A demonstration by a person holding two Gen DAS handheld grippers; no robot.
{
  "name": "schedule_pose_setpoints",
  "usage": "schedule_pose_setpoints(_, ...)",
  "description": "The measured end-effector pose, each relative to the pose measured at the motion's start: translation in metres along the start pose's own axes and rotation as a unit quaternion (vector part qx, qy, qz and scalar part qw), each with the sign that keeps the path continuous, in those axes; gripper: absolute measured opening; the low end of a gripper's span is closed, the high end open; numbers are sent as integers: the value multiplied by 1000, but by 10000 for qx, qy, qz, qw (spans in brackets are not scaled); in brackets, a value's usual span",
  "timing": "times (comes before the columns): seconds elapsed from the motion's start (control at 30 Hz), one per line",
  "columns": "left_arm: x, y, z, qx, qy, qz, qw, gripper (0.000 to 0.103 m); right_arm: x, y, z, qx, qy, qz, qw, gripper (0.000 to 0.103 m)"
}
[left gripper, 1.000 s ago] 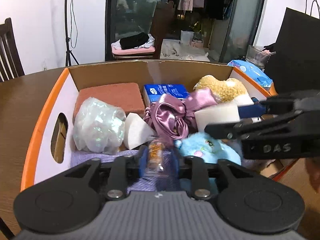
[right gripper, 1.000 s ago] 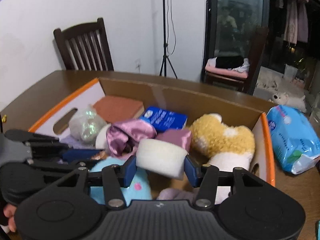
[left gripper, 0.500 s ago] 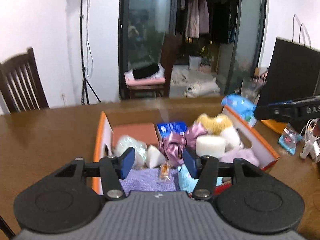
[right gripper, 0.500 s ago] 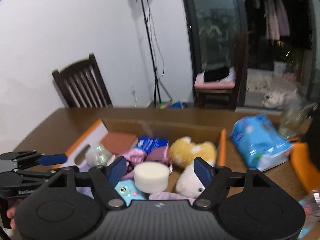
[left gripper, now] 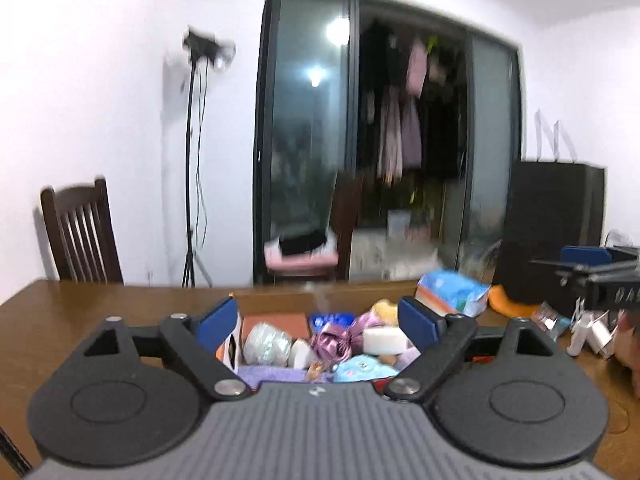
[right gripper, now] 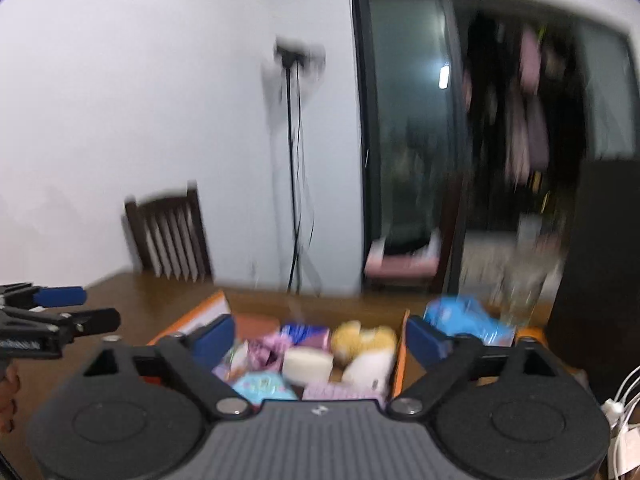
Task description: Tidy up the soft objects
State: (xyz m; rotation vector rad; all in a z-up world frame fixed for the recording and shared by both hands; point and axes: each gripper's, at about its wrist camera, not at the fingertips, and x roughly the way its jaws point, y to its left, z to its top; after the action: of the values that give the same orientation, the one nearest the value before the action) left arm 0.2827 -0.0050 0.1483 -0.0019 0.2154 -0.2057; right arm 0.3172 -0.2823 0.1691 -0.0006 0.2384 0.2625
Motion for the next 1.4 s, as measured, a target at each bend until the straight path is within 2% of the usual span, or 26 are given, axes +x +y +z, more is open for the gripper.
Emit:
schedule_pose_setpoints(0.1, -21, -8, -18, 70, -214, 45, 9997, 95, -27, 15, -32, -193, -694, -410, 9966, 103)
schedule_pose_setpoints(0.17, -34, -12, -29, 60, -233, -9, 9997, 96, -40, 20, -52, -120, -846, -512, 9950, 103)
schedule_pose_setpoints(0.33, -63, -14, -47, -149, -271, 79, 9995, 97, -59, 30, -84, 222, -541, -491, 9971, 103)
schedule_pose_setpoints(0.5, -99, -12, -61, -162, -271, 209, 9993, 98, -87, 45, -95, 238, -593, -519, 9966, 103)
schedule_pose_setpoints(0.63, -138, -15, -78, -102, -115, 354, 9993, 100, -118, 56, -103, 290, -552, -646, 9960, 103)
schedule_pose_setpoints(0.8, -217, -20, -100, -107, -650, 397, 9970, 103, -168, 74, -131, 262, -422, -660, 9966, 103)
schedule_pose_setpoints(0.87, -238, -20, -112, -192, -630, 204, 9976, 103, -190, 83, -141, 220, -352, -574, 9975, 103)
schedule_pose_setpoints(0.93, -247, -18, -124, -244, -325, 29, 9992, 103, -211, 92, -152, 187, -165, -448, 9987, 103)
schedule_pose_setpoints(1.03, -253, -20, -137, -269, -56, 188, 9994, 103, -240, 105, -170, 325, 39, -216, 9992, 103)
schedule_pose_setpoints(1.17, -262, -25, -142, -308, -22, 129, 9994, 103, -256, 123, -182, 193, 172, 102, 9996, 103)
schedule_pose_setpoints(1.3, -260, -30, -140, -217, -90, 79, 9997, 103, -258, 129, -182, 242, -9, 28, 9997, 103)
schedule_pose_setpoints(1.4, -264, -31, -141, -219, -123, 130, 9996, 103, -258, 125, -181, 365, 54, -32, 9993, 103)
